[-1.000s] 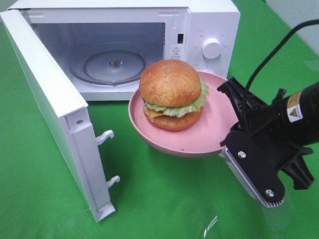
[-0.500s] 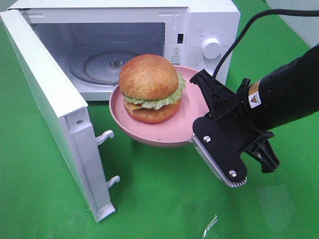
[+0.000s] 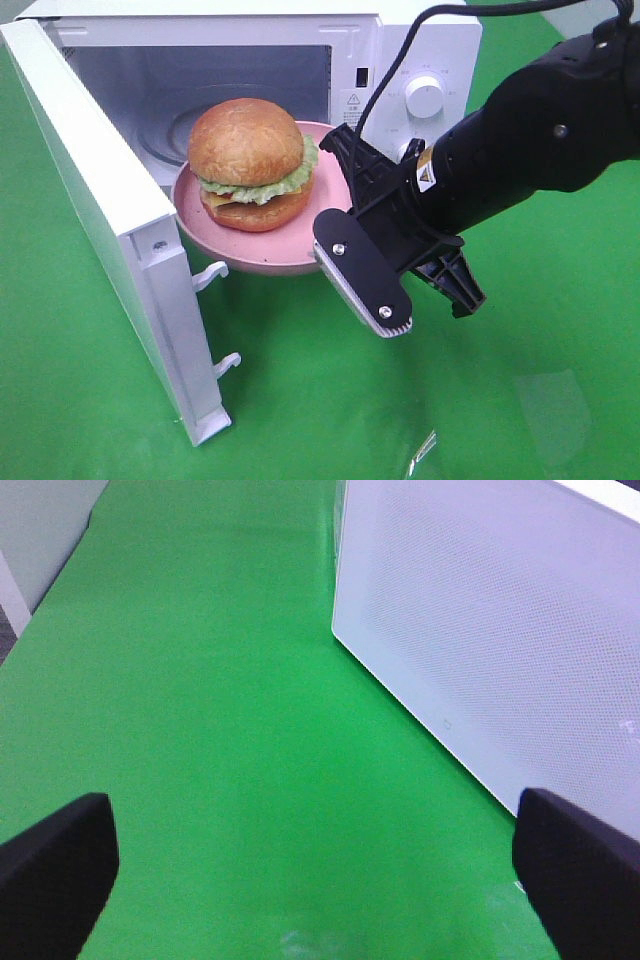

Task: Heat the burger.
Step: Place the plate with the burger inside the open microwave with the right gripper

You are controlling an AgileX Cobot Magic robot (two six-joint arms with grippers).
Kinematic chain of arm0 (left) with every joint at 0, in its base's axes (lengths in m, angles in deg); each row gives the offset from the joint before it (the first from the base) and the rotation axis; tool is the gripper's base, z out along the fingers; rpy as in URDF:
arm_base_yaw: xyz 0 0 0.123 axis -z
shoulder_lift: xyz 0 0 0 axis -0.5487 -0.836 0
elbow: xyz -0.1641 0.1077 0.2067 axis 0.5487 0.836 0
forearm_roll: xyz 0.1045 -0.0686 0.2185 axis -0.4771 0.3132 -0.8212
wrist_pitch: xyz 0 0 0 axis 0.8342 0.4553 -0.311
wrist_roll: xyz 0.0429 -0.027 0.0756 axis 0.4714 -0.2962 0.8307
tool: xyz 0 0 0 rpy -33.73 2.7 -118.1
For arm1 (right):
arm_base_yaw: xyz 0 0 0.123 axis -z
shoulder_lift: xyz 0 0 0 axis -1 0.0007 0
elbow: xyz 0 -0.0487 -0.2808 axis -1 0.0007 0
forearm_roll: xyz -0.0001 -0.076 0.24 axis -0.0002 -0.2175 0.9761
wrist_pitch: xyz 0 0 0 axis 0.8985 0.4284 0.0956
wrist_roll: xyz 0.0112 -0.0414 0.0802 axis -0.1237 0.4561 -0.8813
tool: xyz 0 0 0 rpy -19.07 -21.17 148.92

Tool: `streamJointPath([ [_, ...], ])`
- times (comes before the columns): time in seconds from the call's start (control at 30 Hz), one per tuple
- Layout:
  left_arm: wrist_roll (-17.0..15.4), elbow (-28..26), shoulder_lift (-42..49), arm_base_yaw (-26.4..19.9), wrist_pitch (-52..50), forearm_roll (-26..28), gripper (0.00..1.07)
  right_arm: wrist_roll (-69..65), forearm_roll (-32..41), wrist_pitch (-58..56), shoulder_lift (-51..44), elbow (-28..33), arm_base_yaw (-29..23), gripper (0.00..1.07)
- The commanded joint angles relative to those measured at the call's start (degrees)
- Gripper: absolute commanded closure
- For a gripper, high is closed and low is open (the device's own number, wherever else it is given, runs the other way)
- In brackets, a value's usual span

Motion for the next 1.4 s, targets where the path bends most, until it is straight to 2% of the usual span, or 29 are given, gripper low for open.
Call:
streamJointPath([
  [0.03, -0.1, 0.2, 1.1, 0.3, -0.5, -0.1, 0.07, -0.5, 0.3, 3.6, -0.1, -1.5, 0.0, 1.07],
  [0.3, -0.1, 0.2, 1.1, 0.3, -0.5, -0.1, 0.07, -2.1, 1.7, 3.3, 5.0, -7.8, 0.0, 1.07],
  [0.6, -0.1, 0.2, 1.1, 0.3, -0.5, -0.1, 0.07, -2.2, 1.8, 3.0, 8.7, -11.7, 0.0, 1.07],
  [1.03, -0.1, 0.2, 1.1, 0.3, -0.5, -0.1, 0.07, -7.4, 1.7, 0.1, 16.5, -21.5, 0.0, 1.07],
  [1.4, -0.1, 0.2, 1.1, 0.3, -0.5, -0.1, 0.07, -8.6, 1.0, -1.5, 20.6, -27.3, 0.0, 1.07],
])
